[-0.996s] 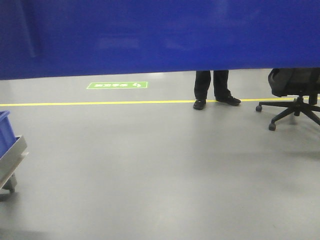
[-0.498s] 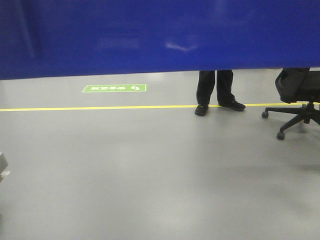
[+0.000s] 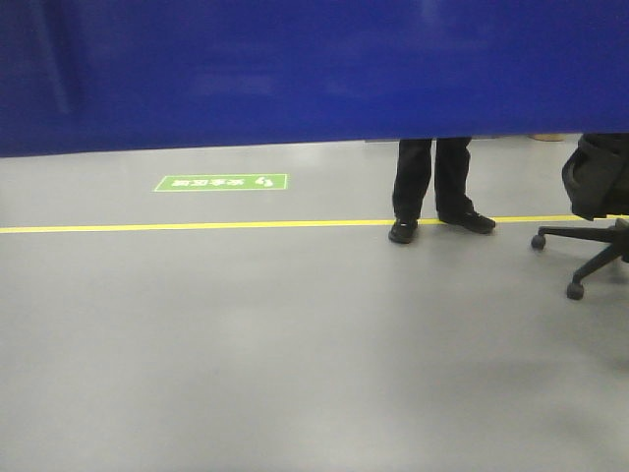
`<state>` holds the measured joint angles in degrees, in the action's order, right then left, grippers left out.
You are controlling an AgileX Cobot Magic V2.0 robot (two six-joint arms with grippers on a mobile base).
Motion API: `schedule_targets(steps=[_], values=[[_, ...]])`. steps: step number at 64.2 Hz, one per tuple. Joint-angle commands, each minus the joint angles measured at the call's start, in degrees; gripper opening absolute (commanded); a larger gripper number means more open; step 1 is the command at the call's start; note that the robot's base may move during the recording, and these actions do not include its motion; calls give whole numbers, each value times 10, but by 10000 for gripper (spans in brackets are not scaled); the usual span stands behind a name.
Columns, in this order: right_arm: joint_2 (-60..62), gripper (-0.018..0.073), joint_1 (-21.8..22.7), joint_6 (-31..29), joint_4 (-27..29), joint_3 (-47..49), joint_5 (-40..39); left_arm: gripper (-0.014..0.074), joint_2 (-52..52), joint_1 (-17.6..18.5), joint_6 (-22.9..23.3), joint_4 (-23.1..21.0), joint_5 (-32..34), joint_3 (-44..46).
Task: Move blue bin to conveyor side
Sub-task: 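Hold the blue bin in both grippers while driving toward the conveyor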
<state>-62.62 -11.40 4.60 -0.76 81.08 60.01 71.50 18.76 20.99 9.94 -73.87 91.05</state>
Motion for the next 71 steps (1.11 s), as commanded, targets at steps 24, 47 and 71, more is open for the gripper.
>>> schedule_targets(steps=[24,47,71], values=[[12,-79,-2,-5,19,9,-66,-18,-8,7,1,-16,52,8],[12,-79,-2,-5,19,9,-68,-18,-8,7,1,-16,52,8],[12,-79,-2,-5,19,9,-76,-18,-8,7,1,-16,52,8]])
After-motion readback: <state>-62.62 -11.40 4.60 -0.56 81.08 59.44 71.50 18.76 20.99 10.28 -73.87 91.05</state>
